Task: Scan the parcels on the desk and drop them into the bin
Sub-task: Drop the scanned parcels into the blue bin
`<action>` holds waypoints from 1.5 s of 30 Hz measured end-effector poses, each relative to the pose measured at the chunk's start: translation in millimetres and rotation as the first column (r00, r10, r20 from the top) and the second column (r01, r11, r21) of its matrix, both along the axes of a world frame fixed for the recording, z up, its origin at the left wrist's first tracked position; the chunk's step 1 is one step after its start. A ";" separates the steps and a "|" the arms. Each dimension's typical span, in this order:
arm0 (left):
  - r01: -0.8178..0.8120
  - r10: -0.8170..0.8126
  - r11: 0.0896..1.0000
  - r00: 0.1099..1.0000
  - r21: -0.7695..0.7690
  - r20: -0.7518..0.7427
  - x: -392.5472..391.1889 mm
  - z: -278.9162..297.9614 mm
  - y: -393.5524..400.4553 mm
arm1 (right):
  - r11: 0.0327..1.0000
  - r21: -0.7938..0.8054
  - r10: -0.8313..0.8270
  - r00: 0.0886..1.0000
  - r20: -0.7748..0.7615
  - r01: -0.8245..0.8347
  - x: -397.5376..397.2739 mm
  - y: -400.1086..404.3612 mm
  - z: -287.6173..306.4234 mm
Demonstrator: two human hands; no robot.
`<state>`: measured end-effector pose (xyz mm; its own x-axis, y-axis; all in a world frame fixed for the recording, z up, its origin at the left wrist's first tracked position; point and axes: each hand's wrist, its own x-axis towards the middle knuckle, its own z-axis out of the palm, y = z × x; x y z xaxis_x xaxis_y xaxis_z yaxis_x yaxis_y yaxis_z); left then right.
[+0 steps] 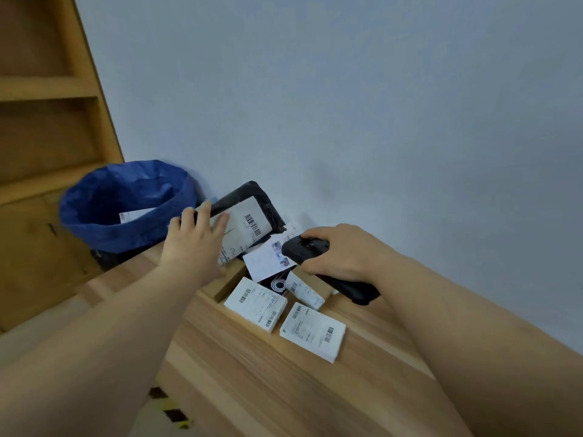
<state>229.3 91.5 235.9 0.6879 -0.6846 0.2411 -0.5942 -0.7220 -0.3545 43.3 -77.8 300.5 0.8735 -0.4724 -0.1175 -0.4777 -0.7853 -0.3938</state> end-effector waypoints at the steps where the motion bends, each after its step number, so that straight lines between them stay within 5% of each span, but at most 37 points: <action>1: -0.040 0.038 0.998 0.999 -0.045 -0.033 7.0 1.8 14.3 | 1.000 0.009 0.000 1.000 0.031 0.000 13.1 14.6 -1.2; 6: -0.246 0.209 0.937 0.964 -0.247 -0.167 52.8 13.4 96.3 | 0.997 0.077 -0.042 0.968 0.249 0.023 91.8 105.4 -15.2; 18: -0.661 0.574 0.688 0.748 -0.297 -0.334 181.1 13.2 317.7 | 0.988 0.142 -0.042 0.788 0.614 -0.058 300.6 314.7 -41.3; 36: -0.794 0.746 0.483 0.594 -0.368 -0.302 448.8 -6.1 430.1 | 0.956 0.149 0.129 0.816 0.563 -0.254 636.9 404.4 -99.9; 45: -0.783 0.703 0.534 0.621 -0.320 -0.346 584.6 -33.7 450.3 | 0.966 0.129 0.131 0.856 0.500 -0.223 769.4 433.1 -122.4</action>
